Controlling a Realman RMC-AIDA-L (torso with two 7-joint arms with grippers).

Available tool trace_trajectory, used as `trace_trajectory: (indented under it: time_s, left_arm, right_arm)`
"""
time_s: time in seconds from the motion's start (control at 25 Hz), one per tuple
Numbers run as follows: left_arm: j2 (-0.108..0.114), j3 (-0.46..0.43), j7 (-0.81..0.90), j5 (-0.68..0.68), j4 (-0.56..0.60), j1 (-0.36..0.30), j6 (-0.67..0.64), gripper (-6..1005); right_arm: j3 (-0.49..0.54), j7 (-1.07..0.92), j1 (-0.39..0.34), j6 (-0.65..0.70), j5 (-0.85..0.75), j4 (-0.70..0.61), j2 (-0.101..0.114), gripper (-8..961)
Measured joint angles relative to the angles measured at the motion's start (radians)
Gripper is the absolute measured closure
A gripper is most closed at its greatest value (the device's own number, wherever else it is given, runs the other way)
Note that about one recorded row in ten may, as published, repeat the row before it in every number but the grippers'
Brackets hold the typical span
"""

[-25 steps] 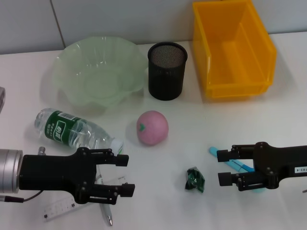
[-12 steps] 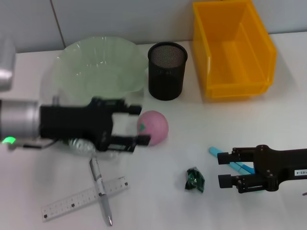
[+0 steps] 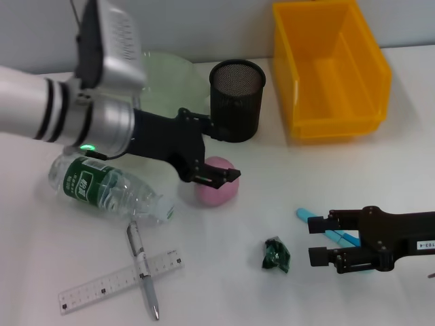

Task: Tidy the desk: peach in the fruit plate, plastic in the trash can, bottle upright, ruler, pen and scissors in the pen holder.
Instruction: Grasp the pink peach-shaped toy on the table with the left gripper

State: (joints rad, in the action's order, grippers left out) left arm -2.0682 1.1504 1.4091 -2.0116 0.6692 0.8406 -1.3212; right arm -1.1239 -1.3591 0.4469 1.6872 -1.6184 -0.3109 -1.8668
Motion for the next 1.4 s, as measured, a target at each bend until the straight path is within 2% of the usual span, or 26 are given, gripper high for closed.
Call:
trace_trajectory:
  time_s: [0.04, 0.08, 0.12, 0.2, 0.28, 0.92, 1.16, 1.4]
  left_arm:
    - [0.0, 0.0, 0.0, 0.0, 0.0, 0.0, 0.0, 233]
    - [-0.004, 0.075, 0.028, -0.014, -0.008, 0.018, 0.08, 233]
    - [-0.004, 0.075, 0.028, -0.014, -0.008, 0.018, 0.08, 234]
    - [-0.005, 0.145, 0.063, -0.015, -0.008, 0.02, 0.136, 235]
    - [-0.005, 0.171, 0.078, -0.015, -0.008, 0.018, 0.167, 235]
    - [-0.01, 0.219, 0.076, -0.009, -0.092, 0.011, 0.283, 241]
    - [-0.01, 0.263, 0.09, -0.005, -0.098, 0.01, 0.29, 243]
    - [-0.01, 0.259, 0.113, 0.028, -0.098, 0.007, 0.288, 246]
  right_arm:
    - [0.001, 0.0, -0.001, 0.0, 0.0, 0.0, 0.0, 179]
    - [0.003, 0.0, -0.004, 0.0, 0.0, -0.001, 0.0, 179]
    - [0.003, 0.0, -0.004, 0.0, 0.0, -0.001, 0.0, 178]
    - [0.004, -0.001, -0.006, 0.0, 0.0, -0.002, 0.0, 178]
    - [0.004, -0.001, -0.008, -0.001, 0.0, -0.002, 0.0, 178]
    - [-0.003, -0.014, -0.013, -0.001, 0.0, -0.006, 0.0, 179]
    - [0.004, -0.014, -0.013, -0.001, -0.019, -0.006, 0.0, 178]
    - [0.004, -0.014, -0.013, 0.0, -0.021, -0.006, 0.0, 179]
